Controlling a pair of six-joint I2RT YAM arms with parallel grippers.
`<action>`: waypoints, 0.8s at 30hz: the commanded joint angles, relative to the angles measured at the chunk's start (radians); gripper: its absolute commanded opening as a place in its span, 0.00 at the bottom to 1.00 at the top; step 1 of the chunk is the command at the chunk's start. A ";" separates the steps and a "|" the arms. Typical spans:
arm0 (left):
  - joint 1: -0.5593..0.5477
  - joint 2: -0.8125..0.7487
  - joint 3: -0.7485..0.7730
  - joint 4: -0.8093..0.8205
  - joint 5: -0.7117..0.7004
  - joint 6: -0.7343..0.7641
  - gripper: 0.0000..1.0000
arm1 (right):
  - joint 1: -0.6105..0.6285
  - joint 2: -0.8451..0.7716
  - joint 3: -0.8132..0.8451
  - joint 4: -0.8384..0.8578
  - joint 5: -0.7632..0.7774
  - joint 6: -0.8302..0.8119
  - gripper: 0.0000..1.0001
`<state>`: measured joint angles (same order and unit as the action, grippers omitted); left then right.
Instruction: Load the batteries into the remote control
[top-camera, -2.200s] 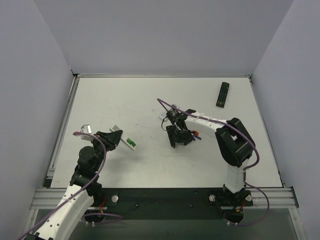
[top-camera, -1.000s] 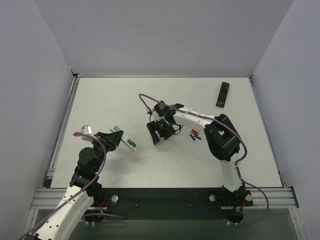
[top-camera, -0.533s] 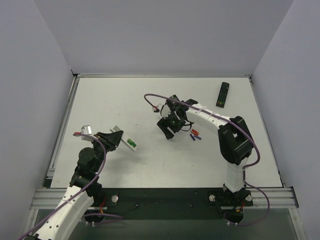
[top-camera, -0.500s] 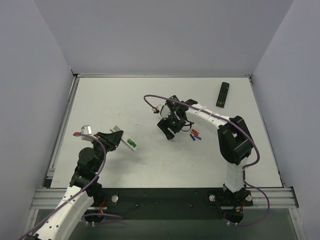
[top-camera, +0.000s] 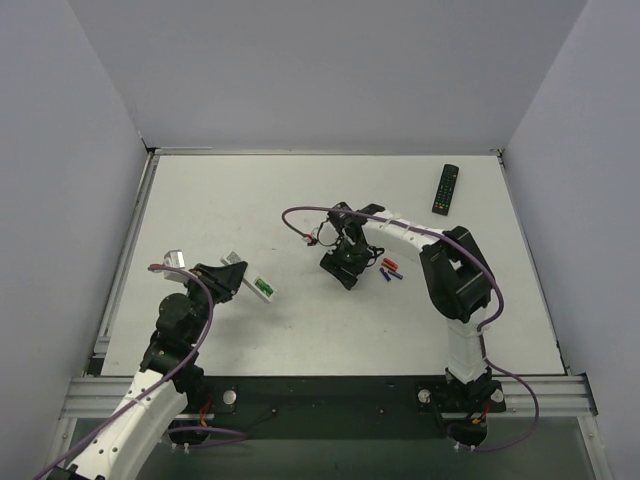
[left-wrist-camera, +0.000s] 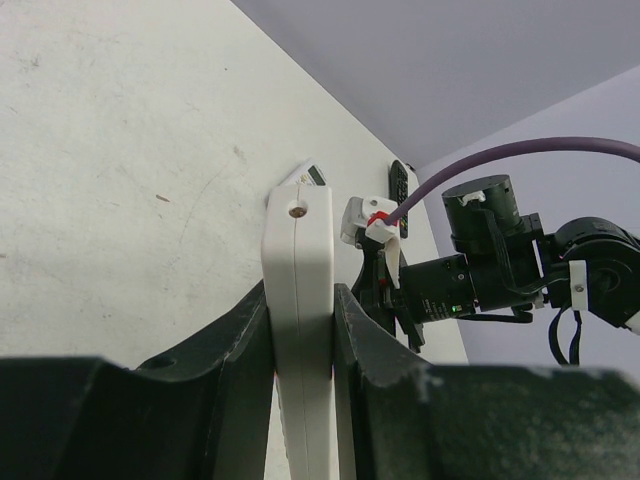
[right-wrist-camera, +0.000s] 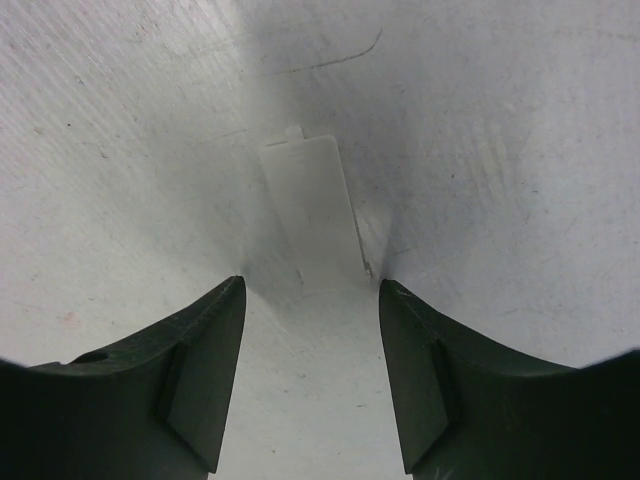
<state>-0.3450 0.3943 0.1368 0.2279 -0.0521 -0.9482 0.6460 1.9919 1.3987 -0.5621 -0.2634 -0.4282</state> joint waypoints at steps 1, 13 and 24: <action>0.000 0.003 0.044 0.045 0.012 0.011 0.00 | 0.024 0.022 0.017 -0.058 0.041 -0.033 0.51; 0.001 0.009 0.047 0.045 0.014 0.012 0.00 | 0.055 0.051 0.019 -0.067 0.102 -0.053 0.43; 0.001 0.012 0.052 0.047 0.034 -0.004 0.00 | 0.060 0.077 0.028 -0.055 0.108 -0.014 0.33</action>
<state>-0.3450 0.4137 0.1371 0.2276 -0.0429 -0.9485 0.6971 2.0254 1.4162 -0.5850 -0.1680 -0.4614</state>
